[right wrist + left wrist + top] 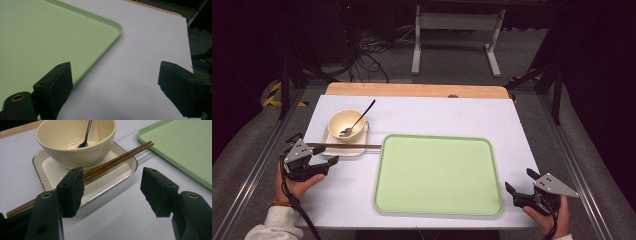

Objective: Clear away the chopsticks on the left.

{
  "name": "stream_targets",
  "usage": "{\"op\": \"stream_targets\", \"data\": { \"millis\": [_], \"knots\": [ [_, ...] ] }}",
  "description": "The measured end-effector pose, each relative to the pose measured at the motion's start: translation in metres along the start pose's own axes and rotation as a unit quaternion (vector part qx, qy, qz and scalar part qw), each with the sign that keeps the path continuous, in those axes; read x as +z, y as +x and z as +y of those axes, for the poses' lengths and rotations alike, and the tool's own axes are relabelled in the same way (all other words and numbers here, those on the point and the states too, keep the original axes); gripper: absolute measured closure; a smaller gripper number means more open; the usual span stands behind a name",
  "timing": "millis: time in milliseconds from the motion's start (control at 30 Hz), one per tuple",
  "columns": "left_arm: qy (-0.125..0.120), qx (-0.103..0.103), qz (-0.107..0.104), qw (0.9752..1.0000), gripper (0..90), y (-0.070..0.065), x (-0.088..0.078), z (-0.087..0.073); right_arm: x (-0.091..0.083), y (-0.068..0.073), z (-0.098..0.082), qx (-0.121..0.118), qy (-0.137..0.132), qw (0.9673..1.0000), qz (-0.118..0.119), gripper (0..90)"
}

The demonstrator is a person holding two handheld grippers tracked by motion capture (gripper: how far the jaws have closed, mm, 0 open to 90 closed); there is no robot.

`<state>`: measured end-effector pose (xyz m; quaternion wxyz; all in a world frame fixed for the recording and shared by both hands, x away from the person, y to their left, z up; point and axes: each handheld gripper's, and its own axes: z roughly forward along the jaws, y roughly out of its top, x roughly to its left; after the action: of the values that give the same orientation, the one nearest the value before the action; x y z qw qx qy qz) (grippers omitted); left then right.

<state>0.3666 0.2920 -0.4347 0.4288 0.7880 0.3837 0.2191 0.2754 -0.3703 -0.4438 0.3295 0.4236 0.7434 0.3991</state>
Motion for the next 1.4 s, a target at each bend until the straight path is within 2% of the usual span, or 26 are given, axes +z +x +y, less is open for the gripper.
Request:
{"op": "stream_targets", "data": {
  "millis": [333, 533, 600, 767, 833, 967, 1100, 1233, 1400],
  "knots": [
    [0.006, 0.017, -0.01, 0.9998, 44.1, 0.001, 0.01, 0.011, 0.0, 0.0, -0.001, -0.001, 0.001, 1.0, 0.001, 12.7],
    [0.016, 0.02, -0.012, 0.9996, 48.9, 0.003, 0.014, 0.013, 0.0, 0.0, -0.001, -0.001, 0.002, 1.0, 0.001, 12.8],
    [0.014, 0.029, -0.016, 0.9994, 51.0, 0.002, 0.014, 0.016, 0.0, 0.0, -0.001, -0.001, 0.003, 1.0, 0.001, 12.8],
    [0.01, 0.031, -0.013, 0.9994, 56.3, 0.001, 0.012, 0.02, 0.001, 0.0, -0.001, 0.0, 0.004, 1.0, 0.001, 12.8],
    [0.016, 0.037, -0.013, 0.9991, 57.2, 0.002, 0.012, 0.021, 0.001, 0.0, -0.001, 0.0, 0.005, 1.0, 0.0, 12.8],
    [0.028, 0.035, -0.019, 0.9988, 60.0, 0.005, 0.016, 0.019, 0.001, 0.001, -0.001, -0.001, 0.005, 1.0, 0.001, 12.8],
    [0.039, 0.033, -0.014, 0.9986, 60.8, 0.008, 0.023, 0.018, 0.001, 0.001, -0.001, 0.0, 0.007, 1.0, 0.001, 12.8],
    [0.055, 0.04, -0.013, 0.9976, 61.9, 0.01, 0.031, 0.019, 0.002, 0.001, -0.001, -0.001, 0.008, 1.0, 0.002, 12.7],
    [0.06, 0.04, -0.011, 0.9973, 61.4, 0.012, 0.037, 0.019, 0.003, 0.001, -0.002, -0.001, 0.01, 0.9999, 0.003, 12.7]
  ]
}}
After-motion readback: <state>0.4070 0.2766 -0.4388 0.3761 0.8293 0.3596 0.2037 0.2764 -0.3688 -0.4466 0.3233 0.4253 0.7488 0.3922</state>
